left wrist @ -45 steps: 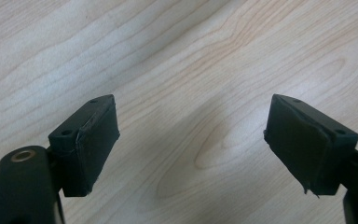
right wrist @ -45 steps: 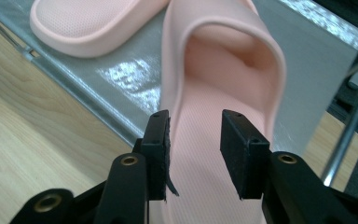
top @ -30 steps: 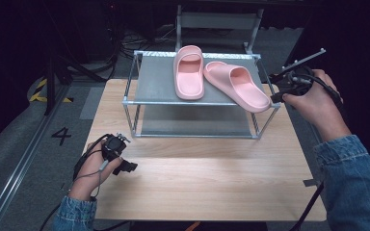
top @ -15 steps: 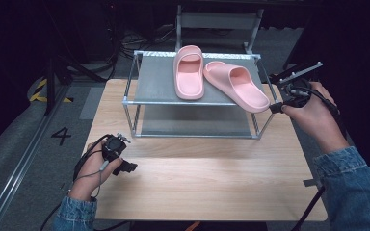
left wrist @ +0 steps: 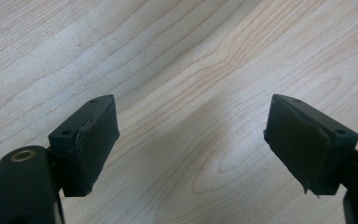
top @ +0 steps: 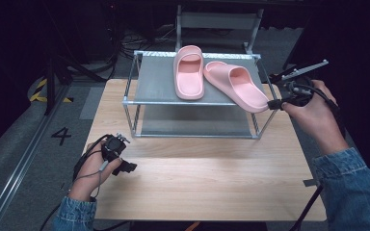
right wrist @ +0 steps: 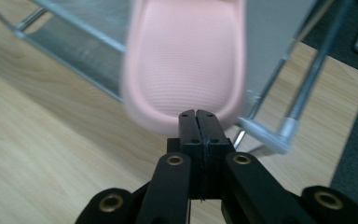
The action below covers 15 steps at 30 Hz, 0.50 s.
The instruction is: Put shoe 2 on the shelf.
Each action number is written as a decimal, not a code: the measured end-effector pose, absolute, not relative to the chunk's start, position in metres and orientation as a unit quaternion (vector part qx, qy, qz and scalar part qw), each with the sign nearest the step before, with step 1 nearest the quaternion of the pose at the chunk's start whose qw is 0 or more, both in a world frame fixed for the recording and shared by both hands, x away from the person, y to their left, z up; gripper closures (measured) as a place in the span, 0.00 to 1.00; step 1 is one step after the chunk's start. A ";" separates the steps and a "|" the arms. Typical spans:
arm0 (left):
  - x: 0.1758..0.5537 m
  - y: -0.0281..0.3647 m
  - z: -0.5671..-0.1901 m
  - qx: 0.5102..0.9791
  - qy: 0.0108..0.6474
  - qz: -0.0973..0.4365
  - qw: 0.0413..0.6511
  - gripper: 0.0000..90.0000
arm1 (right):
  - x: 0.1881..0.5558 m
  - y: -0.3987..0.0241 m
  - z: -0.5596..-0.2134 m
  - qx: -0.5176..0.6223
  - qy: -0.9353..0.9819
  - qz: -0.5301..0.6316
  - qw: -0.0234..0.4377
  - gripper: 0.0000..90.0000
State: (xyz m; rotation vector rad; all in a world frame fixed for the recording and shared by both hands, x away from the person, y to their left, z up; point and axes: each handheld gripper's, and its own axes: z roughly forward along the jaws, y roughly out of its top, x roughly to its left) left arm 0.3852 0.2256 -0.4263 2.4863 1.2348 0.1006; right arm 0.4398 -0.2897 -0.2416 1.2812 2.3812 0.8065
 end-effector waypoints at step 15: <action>0.386 0.226 -0.427 0.882 0.435 0.036 0.177 0.20 | 0.456 -0.302 -0.270 0.465 0.828 0.279 0.141 1.00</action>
